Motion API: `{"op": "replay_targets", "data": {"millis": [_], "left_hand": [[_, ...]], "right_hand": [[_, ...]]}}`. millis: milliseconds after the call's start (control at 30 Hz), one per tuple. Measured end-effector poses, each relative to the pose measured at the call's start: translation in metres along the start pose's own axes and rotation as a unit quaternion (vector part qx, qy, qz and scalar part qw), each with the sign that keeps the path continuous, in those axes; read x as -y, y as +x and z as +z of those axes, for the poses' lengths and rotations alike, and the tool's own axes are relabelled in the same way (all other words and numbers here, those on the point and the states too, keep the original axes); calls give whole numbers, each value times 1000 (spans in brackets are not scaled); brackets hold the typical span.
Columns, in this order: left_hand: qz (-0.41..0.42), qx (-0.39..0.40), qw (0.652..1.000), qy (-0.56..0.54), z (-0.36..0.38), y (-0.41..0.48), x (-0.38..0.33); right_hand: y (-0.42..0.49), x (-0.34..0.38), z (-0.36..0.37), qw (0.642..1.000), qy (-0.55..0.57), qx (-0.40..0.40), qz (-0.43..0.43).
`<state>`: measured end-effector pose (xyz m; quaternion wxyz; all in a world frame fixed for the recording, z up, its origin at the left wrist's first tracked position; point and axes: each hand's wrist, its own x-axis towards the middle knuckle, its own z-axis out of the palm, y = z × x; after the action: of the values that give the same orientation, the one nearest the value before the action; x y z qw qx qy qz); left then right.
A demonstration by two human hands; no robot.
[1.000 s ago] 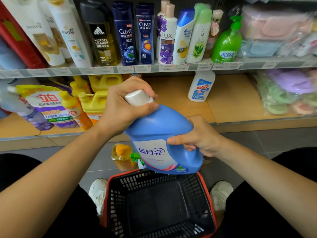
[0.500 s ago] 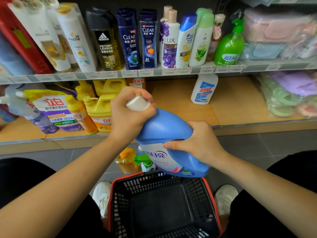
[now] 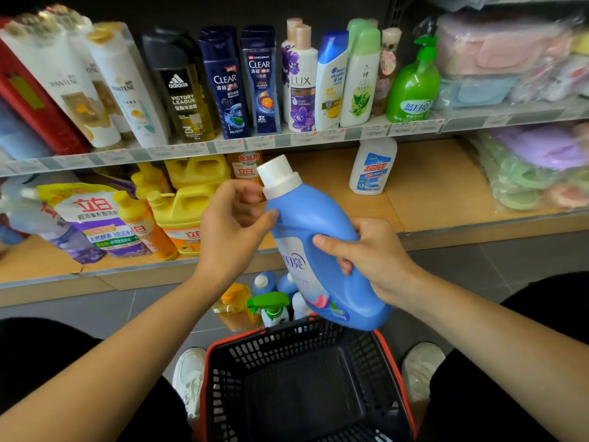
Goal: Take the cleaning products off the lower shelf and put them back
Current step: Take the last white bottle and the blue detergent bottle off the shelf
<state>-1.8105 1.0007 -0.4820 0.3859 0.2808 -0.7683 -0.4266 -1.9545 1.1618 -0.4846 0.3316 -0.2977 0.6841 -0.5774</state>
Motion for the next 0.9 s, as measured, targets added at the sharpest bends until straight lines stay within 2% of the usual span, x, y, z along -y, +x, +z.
{"op": "replay_targets", "data": {"millis": [100, 167, 233, 367, 433, 500, 567, 767, 900], "left_hand": [[-55, 118, 991, -17, 7, -6, -2], [-95, 224, 968, -54, 13, -13, -4], [-101, 281, 952, -72, 21, -20, -5], [-125, 285, 944, -107, 28, -21, -6], [-118, 292, 945, -85, 30, -22, -4], [-98, 283, 953, -47, 32, -26, -1], [-95, 254, 961, -57, 35, -29, 3], [-149, 199, 960, -127, 29, -21, 1], [-159, 204, 954, -152, 17, -16, -3]], "right_hand": [[3, 5, -4, 999, 2, 41, -14], [4, 9, -5, 995, 69, 66, 25], [7, 13, -5, 981, 151, 93, 81], [9, 15, -9, 953, 220, 158, 135], [9, 15, -8, 942, 240, 184, 142], [9, 14, -6, 936, 253, 197, 143], [10, 15, -4, 941, 239, 198, 137], [20, 16, -11, 987, 71, 127, 61], [20, -5, -15, 992, -103, 66, 4]]}}
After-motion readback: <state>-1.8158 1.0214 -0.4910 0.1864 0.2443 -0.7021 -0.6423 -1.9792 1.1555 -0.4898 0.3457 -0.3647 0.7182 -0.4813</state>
